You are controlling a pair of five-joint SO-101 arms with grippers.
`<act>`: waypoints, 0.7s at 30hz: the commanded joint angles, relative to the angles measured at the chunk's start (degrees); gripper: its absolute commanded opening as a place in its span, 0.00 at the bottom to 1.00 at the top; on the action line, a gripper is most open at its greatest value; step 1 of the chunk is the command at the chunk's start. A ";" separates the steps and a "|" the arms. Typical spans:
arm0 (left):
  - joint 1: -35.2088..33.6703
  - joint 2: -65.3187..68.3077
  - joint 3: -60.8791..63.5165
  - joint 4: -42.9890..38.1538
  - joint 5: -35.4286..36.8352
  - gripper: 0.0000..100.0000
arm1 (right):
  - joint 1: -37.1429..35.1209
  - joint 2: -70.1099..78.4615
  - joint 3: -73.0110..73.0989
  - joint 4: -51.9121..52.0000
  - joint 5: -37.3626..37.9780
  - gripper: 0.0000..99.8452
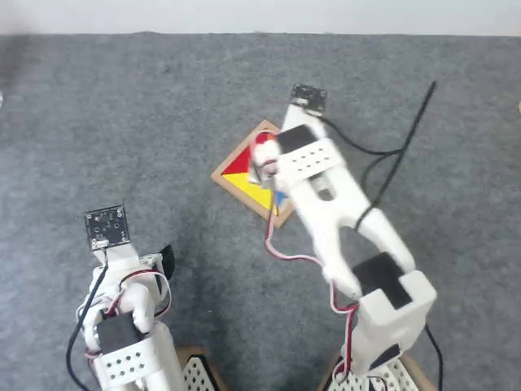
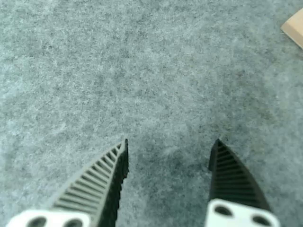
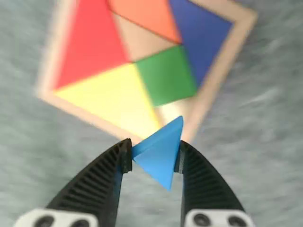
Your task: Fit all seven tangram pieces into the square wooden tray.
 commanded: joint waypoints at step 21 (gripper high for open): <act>-0.09 -1.14 -1.27 0.26 0.44 0.27 | 2.86 10.33 -7.38 -2.95 -6.68 0.10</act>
